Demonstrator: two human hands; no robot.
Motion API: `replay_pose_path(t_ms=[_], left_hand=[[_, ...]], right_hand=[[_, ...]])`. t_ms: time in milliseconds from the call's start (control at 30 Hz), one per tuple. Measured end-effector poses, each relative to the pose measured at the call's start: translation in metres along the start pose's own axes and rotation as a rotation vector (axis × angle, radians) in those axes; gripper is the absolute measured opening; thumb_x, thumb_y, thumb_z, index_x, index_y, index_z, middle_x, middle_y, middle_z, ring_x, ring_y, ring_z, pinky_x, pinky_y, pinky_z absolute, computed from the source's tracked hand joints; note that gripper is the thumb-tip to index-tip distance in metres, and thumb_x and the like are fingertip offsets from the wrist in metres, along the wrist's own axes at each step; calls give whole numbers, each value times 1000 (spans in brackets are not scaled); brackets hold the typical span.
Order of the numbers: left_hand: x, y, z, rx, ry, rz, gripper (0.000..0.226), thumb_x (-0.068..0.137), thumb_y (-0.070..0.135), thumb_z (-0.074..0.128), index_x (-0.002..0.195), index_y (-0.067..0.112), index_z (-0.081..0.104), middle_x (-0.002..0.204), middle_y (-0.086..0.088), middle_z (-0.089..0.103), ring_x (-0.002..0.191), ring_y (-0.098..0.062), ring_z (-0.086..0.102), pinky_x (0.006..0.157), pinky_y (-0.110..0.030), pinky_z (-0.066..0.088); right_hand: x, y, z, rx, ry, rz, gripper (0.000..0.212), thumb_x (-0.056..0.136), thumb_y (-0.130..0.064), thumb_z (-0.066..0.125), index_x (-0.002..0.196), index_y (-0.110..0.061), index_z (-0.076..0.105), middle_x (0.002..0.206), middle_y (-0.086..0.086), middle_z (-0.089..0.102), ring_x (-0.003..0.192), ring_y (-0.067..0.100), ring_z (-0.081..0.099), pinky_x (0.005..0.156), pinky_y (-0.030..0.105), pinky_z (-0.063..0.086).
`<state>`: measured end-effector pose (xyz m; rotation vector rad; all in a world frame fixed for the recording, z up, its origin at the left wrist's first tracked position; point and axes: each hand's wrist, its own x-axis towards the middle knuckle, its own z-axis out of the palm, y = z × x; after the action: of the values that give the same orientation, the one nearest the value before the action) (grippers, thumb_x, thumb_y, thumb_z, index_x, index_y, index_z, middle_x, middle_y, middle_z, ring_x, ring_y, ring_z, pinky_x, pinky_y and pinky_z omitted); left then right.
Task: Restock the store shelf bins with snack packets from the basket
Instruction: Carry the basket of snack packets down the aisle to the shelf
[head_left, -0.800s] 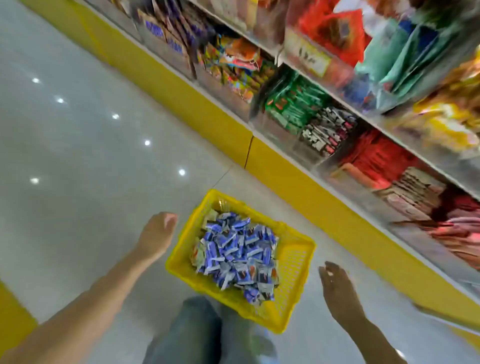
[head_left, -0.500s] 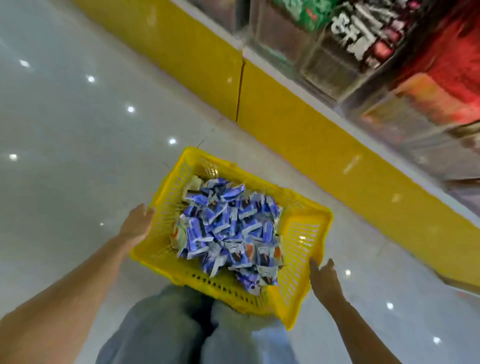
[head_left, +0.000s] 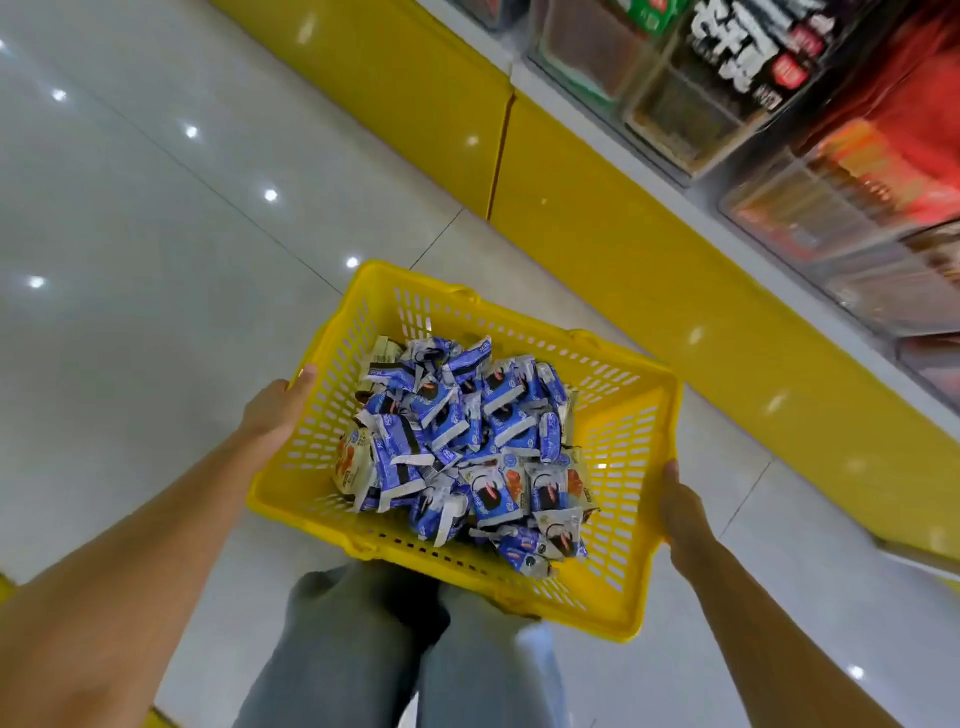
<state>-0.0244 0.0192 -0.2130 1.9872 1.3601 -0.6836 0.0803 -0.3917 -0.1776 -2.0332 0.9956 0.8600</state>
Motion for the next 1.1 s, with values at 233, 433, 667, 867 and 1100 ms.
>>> replay_pose_path(t_ms=[233,433,667,867,1100], left_hand=[[-103,-34,-84,-164,57,-32,68,95,54,28,127,0,52,129,-28,52,120,-44,46,101,-48,34],[-174,-53,-172,-339,190,-56,69,91,61,31,113,3,63,117,-27,59,112,-45,52,94,-47,39],[-224,-76,-266,-491,303,-59,59,94,57,27,76,8,53,78,-15,50,78,-28,44,73,-39,34],[-240,-90,-345,-643,441,-110,65,91,62,30,98,6,62,96,-24,57,94,-38,54,85,-43,38],[-216,-90,-434,-781,556,-40,60,88,67,34,81,14,61,88,-18,63,86,-33,59,79,-44,45]], right_hand=[[-107,-51,-50,-286,124,-181,74,98,-54,13,121,1,57,115,30,57,106,40,54,84,39,38],[-210,-123,-73,-344,169,-349,73,96,-58,21,109,4,57,114,28,58,101,37,55,75,33,37],[-313,-203,-61,-359,195,-594,79,98,-53,24,85,17,60,95,39,57,81,40,55,72,44,43],[-383,-270,-27,-382,185,-808,65,99,-48,25,106,4,64,103,35,59,80,37,56,63,40,32],[-422,-357,35,-264,155,-907,62,95,-58,28,63,-9,46,65,9,44,62,26,41,62,33,31]])
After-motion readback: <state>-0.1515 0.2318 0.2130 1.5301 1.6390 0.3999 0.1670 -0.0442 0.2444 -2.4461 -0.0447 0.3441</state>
